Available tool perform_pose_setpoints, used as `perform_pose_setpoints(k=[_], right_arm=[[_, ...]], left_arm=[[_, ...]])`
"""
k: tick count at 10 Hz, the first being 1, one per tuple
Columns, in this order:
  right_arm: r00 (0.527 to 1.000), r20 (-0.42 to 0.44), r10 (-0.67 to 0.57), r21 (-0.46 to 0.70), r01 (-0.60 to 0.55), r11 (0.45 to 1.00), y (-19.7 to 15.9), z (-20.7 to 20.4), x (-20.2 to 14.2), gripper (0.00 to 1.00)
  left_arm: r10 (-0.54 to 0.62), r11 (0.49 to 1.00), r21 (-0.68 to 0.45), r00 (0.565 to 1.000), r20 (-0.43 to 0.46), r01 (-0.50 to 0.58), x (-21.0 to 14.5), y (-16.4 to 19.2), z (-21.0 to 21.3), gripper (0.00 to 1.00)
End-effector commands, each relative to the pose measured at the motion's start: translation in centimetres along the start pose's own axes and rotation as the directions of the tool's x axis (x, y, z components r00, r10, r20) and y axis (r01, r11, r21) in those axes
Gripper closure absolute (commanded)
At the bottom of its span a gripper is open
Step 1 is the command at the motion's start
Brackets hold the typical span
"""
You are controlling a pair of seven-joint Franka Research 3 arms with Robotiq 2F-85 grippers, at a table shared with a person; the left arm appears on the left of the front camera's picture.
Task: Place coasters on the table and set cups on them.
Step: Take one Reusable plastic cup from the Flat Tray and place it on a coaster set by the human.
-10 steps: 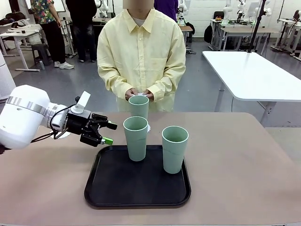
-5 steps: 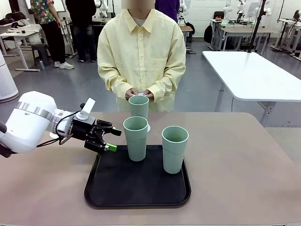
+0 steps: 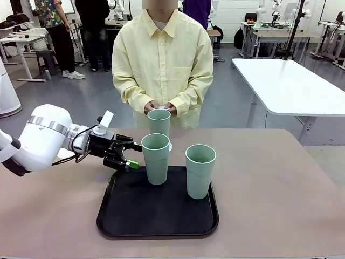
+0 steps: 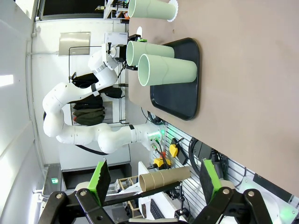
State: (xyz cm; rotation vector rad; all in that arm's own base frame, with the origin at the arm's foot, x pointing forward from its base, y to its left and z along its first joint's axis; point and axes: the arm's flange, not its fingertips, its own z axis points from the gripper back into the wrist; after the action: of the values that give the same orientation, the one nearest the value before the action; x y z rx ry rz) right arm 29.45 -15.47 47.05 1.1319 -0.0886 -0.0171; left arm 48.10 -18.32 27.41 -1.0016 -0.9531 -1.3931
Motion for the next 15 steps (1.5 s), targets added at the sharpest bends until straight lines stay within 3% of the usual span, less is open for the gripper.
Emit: perform_pose_setpoints(k=[1, 15], right_arm=[[1.0, 0.001, 0.007, 0.011, -0.007, 1.0, 0.0, 0.1, 0.0, 0.0], [1.0, 0.001, 0.007, 0.011, -0.007, 1.0, 0.0, 0.1, 0.0, 0.0]], left_arm=[[-0.008, 1.0, 0.003, 1.0, 0.029, 0.008, -0.2, 0.6, -1.3, 0.0], [0.004, 0.996, -0.091, 0.999, 0.048, 0.0, -1.2, 0.7, -6.5, 0.0]])
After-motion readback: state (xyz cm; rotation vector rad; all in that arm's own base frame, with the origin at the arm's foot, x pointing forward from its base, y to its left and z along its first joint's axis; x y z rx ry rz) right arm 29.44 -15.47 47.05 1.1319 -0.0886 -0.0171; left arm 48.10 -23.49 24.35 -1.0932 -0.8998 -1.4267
